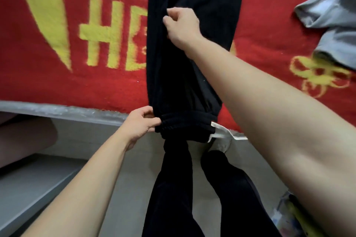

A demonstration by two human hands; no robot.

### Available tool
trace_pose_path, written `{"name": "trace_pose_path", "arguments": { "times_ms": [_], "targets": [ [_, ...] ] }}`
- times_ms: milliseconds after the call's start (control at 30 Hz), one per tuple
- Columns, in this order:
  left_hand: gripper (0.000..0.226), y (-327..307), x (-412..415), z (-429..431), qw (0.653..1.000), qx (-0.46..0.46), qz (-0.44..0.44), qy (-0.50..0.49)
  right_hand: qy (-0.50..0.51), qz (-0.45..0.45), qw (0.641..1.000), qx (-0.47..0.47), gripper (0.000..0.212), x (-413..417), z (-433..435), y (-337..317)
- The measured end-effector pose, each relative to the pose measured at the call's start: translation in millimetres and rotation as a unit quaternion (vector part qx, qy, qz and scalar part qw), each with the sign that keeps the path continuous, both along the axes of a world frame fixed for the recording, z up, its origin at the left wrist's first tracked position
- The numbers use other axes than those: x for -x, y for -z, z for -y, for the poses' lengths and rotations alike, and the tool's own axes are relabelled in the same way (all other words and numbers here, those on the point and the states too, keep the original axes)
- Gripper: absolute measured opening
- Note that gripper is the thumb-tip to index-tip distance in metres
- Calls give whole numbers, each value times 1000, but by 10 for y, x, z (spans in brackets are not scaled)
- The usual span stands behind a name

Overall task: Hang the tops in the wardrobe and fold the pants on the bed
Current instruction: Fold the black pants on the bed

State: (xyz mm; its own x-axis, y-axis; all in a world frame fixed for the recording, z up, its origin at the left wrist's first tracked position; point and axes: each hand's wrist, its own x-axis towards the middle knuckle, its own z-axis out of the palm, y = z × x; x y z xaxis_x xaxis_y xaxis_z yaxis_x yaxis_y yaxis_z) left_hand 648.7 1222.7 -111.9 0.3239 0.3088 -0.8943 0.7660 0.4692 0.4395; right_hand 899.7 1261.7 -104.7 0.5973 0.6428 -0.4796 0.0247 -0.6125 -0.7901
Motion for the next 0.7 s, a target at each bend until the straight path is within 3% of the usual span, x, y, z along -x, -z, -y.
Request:
{"name": "trace_pose_path", "arguments": {
  "times_ms": [200, 300, 400, 500, 600, 700],
  "targets": [
    [21, 310, 234, 13, 997, -53, -51, -21, -142, -47, 987, 54, 44, 400, -59, 347],
    [26, 333, 174, 47, 995, -63, -71, -8, -54, -72, 995, 38, 45, 329, 145, 325],
    [33, 290, 89, 52, 995, -62, -83, 4, 32, 99, 994, 34, 37, 287, 615, 249],
    [44, 226, 69, 67, 994, -62, -83, 29, 111, 218, 966, 87, 46, 427, 1215, 216],
    [51, 245, 44, 92, 995, -48, -88, 18, 176, 178, 947, 203, 76, 746, 1717, 281],
    [65, 311, 10, 132, 990, -9, -85, -115, 86, 140, 945, 284, 76, 1035, 2072, 394]
  ]
}}
